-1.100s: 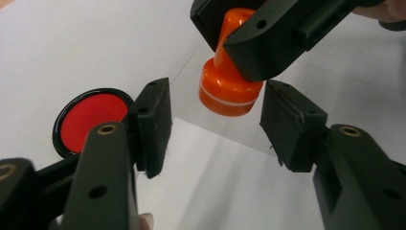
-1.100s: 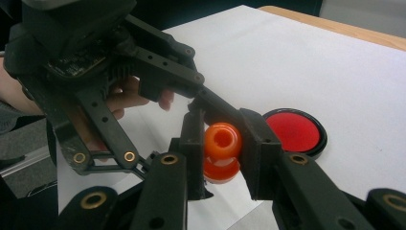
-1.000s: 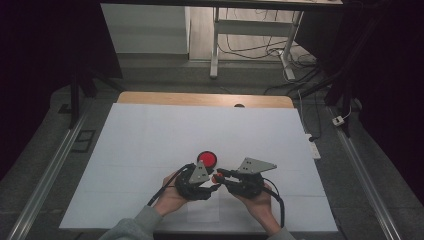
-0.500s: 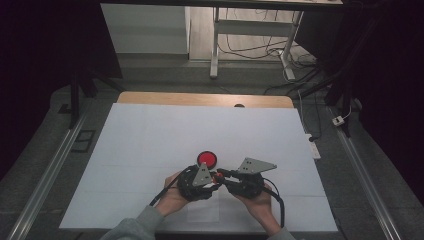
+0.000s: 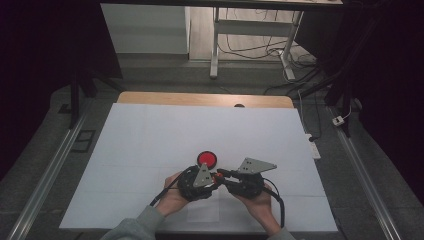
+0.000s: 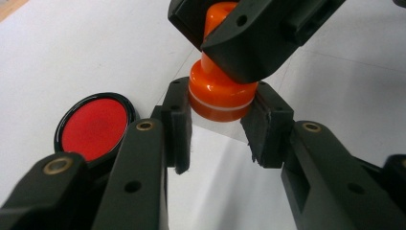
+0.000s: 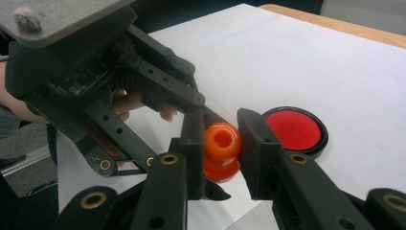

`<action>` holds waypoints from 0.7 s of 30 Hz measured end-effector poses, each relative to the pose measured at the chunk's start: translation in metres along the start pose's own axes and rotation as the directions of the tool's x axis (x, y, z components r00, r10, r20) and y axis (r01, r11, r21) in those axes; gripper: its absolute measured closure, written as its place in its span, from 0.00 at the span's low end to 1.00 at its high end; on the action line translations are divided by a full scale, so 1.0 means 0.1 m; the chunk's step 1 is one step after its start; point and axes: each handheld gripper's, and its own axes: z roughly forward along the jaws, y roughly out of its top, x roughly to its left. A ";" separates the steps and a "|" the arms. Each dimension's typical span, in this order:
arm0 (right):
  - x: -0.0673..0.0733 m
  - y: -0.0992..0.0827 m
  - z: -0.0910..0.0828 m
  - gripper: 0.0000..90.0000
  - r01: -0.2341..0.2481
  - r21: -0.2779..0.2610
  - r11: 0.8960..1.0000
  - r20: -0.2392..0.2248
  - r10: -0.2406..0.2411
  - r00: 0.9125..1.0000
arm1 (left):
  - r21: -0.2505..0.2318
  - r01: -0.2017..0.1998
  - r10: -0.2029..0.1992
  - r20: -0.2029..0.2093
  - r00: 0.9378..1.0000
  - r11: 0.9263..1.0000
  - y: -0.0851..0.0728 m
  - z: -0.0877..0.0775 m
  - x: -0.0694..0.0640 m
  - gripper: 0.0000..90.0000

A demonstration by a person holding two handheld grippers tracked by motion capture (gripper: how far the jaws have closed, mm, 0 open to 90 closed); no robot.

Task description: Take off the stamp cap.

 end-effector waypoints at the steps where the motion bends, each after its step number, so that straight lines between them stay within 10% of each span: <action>1: 0.00 0.00 0.00 0.81 -0.002 -0.002 1.000 0.000 0.002 1.000 | -0.001 -0.002 0.002 -0.003 1.000 1.000 0.00 0.00 0.00 0.70; 21: 0.01 -0.01 0.01 0.81 0.008 0.006 1.000 0.002 -0.008 1.000 | 0.013 -0.020 0.020 -0.001 1.000 1.000 -0.01 0.00 -0.01 0.72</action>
